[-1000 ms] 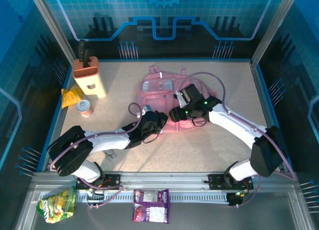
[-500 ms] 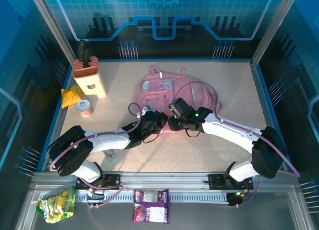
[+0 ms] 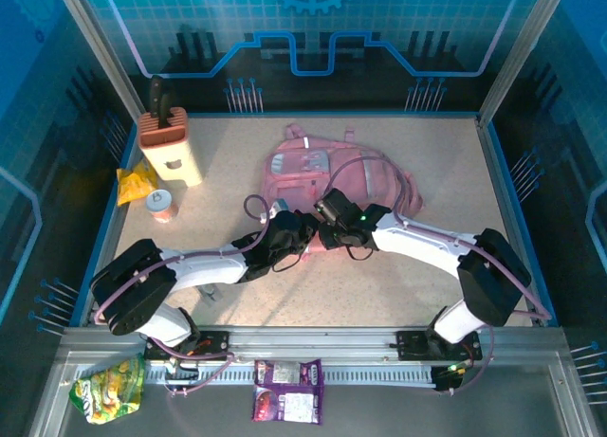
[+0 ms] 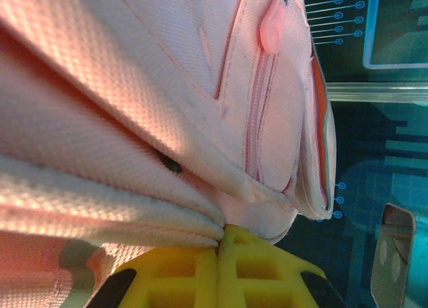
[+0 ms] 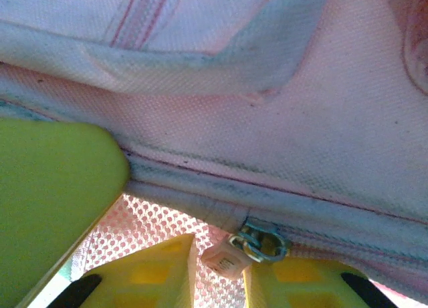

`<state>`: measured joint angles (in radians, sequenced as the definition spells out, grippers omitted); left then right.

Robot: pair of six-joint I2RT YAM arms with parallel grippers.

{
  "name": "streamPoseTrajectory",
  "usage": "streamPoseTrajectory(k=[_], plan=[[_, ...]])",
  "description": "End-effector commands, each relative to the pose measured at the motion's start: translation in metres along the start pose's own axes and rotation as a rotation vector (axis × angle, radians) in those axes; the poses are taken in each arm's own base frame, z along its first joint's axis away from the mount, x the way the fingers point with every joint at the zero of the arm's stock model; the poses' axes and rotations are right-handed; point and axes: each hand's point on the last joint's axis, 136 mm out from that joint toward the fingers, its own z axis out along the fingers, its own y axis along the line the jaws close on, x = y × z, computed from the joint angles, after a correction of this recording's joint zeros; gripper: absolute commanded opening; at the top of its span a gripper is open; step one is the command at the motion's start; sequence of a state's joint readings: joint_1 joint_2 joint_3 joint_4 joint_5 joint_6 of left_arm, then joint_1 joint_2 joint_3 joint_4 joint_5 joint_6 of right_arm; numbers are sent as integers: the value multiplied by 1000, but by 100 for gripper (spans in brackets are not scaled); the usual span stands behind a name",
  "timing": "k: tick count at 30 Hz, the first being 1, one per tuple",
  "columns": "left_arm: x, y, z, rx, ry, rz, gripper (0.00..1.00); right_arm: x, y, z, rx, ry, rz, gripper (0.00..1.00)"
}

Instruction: Pack the student bag

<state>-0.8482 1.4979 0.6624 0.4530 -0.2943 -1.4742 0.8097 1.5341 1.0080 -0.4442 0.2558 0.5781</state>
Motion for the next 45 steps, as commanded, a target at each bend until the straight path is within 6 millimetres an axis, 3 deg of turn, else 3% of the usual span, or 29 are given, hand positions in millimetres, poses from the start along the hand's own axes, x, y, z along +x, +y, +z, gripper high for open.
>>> streamPoseTrajectory(k=[1,7,13,21,27,30,34,39,45], plan=[[4,-31,-11,92,13,42,0,-11,-8,-12,10,-82,5,27],[2,-31,-12,90,6,53,0,-8,-20,-18,39,-104,21,31],[2,-36,-13,94,9,64,0,-19,-9,-20,25,-132,-8,31],[3,-42,-14,100,6,74,0,-20,7,-8,-26,-112,-45,32],[-3,-37,-19,84,-21,85,0,-18,-1,-12,5,-114,-59,17],[-8,-35,-22,77,-40,94,0,-11,-6,-15,-10,-105,-53,15],[-17,-29,-28,50,-69,112,0,2,-17,-19,-46,-88,-32,15],[-28,-20,-33,33,-94,108,0,28,-48,-15,-81,-34,63,15],[-27,-20,-31,29,-86,107,0,31,-55,-22,-70,-37,40,22]])
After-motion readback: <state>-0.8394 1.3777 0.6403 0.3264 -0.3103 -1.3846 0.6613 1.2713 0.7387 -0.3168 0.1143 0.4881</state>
